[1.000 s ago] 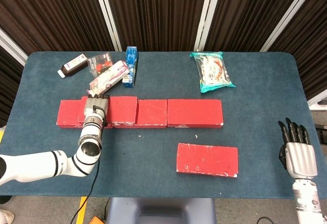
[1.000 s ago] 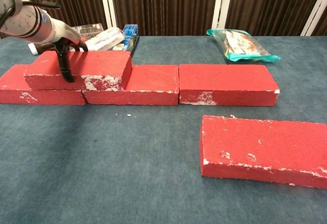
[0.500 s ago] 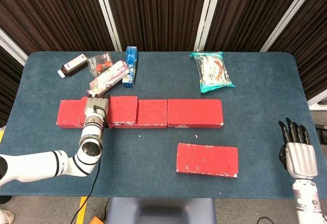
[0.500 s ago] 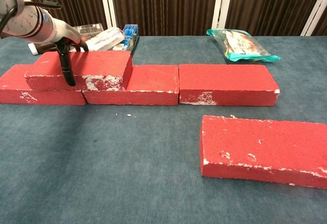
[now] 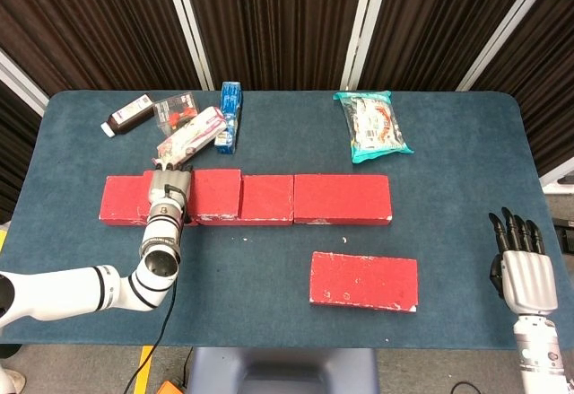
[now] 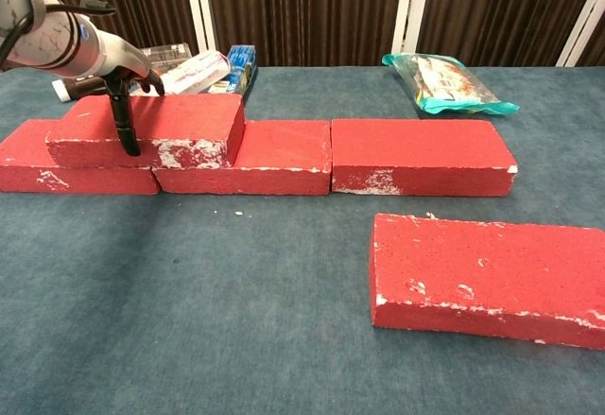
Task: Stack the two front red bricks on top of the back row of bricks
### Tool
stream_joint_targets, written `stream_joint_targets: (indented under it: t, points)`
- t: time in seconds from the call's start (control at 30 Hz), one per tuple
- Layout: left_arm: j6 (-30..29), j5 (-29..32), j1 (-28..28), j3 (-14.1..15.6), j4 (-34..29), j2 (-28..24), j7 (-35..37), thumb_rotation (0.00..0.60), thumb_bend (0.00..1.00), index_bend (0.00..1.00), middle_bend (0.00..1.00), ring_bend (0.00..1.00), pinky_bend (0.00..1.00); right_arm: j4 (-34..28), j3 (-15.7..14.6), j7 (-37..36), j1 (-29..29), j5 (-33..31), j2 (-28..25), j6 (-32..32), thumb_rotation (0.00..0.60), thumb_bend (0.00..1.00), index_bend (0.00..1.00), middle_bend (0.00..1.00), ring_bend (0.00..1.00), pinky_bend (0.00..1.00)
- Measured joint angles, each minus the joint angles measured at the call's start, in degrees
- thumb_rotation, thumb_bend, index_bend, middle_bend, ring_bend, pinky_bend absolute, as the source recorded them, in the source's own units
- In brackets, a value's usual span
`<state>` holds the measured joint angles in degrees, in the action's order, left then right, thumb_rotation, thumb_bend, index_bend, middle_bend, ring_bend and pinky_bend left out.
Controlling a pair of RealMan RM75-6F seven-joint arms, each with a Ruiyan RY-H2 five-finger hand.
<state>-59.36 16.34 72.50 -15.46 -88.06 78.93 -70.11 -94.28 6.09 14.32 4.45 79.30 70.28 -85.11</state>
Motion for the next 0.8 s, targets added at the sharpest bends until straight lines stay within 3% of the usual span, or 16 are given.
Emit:
stream_joint_targets:
  t: [0.23, 0.53, 0.63, 0.8]
  points:
    - [-1.45, 0.50, 0.47, -0.07, -2.95, -0.92, -0.86, 0.600, 0.00, 0.00, 0.00, 0.00, 0.04, -0.02, 0.07, -0.13, 0.03, -0.03, -0.02, 0.00, 0.600, 0.92, 0.15, 0.00, 0.00, 0.00]
    - [-7.19, -0.93, 1.69, -2.89, -15.43, -5.86, -0.41, 0.600, 0.00, 0.00, 0.00, 0.00, 0.03, -0.05, -0.18, -0.92, -0.17, 0.53, -0.40, -0.21, 0.600, 0.92, 0.15, 0.00, 0.00, 0.00]
    - [-7.01, -6.06, 0.24, -3.11, -19.78, -8.50, 1.80, 0.600, 0.00, 0.00, 0.00, 0.00, 0.03, -0.23, -0.40, -1.67, -0.33, 1.10, -0.72, -0.42, 0.600, 0.92, 0.15, 0.00, 0.00, 0.00]
    - [-6.38, -22.99, -5.74, -1.79, -25.64, -13.07, 8.83, 0.600, 0.00, 0.00, 0.00, 0.00, 0.03, -0.36, -0.58, -2.35, -0.57, 1.45, -1.04, -0.67, 0.600, 0.92, 0.15, 0.00, 0.00, 0.00]
